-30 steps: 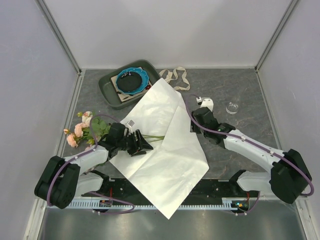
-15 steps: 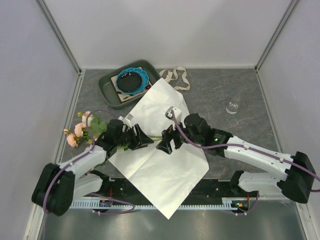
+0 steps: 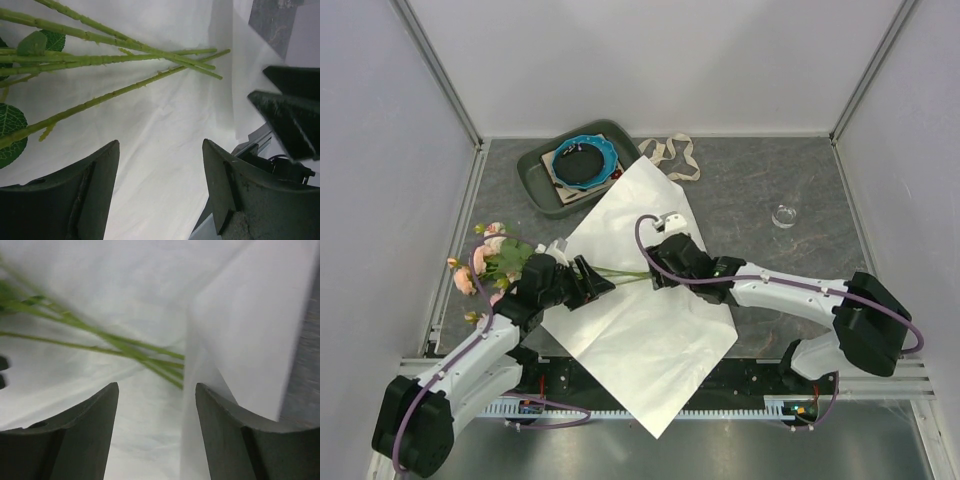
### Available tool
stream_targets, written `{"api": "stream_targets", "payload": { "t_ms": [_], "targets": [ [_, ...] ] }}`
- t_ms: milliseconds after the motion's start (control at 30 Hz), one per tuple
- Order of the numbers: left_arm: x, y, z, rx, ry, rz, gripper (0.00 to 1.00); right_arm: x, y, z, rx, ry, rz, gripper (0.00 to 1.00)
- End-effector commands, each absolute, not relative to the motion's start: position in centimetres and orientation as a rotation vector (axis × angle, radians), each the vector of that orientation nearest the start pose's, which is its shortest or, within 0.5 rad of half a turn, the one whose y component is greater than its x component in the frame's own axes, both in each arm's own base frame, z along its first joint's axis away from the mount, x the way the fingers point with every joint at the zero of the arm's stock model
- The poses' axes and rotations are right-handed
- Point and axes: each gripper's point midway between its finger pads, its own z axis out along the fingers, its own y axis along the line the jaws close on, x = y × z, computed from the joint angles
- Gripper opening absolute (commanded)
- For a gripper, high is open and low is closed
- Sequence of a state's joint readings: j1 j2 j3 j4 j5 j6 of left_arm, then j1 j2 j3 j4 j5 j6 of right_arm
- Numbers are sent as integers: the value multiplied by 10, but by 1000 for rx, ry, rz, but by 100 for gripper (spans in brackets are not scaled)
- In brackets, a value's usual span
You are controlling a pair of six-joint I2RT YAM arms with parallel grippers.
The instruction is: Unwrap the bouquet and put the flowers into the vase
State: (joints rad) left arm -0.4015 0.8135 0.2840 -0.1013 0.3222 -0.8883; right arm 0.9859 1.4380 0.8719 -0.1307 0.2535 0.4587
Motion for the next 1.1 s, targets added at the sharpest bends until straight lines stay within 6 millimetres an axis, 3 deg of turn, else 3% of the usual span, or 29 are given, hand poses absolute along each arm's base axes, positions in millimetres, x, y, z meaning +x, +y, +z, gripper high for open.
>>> {"api": "stream_targets", "payload": {
  "t_ms": [0,33,67,133,233,333,367,400,433,467,600,700,733,800,833,967,1067],
  "targets": [
    [203,-177,77,-417,2336,-1029,74,282,204,119,-180,2158,-17,71],
    [205,-178,77,-412,2333,-1029,74,289,181,117,-124,2167,-69,72],
    [205,-179,77,-408,2335,-1035,74,290,170,123,-92,2153,-74,73],
    [206,-180,79,-403,2332,-1042,74,289,140,115,-45,2176,-144,74],
    [207,-181,80,-400,2329,-1045,74,282,102,114,4,2172,-301,76],
    [208,-180,85,-396,2318,-1039,74,278,73,128,39,2131,-465,80],
    [209,-179,87,-397,2311,-1032,74,283,81,144,42,2118,-423,80],
    [211,-180,90,-394,2303,-1031,75,283,96,148,3,2147,-322,81],
    [212,-180,91,-390,2297,-1031,75,280,117,159,-51,2129,-229,82],
    [214,-181,94,-385,2294,-1038,75,279,135,183,-83,2081,-126,83],
    [216,-184,93,-382,2310,-1044,75,251,227,228,-291,1999,284,89],
    [216,-184,91,-385,2308,-1050,75,250,270,221,-391,2017,401,91],
    [216,-184,92,-385,2306,-1049,75,245,292,204,-469,2058,473,92],
    [214,-182,90,-391,2310,-1042,75,245,316,197,-513,2058,555,91],
    [213,-182,91,-391,2310,-1041,75,245,324,182,-534,2092,578,90],
    [211,-178,95,-379,2302,-1014,75,272,315,152,-424,2168,619,75],
    [210,-172,97,-373,2301,-982,75,303,260,122,-236,2238,440,67]
  ]
}}
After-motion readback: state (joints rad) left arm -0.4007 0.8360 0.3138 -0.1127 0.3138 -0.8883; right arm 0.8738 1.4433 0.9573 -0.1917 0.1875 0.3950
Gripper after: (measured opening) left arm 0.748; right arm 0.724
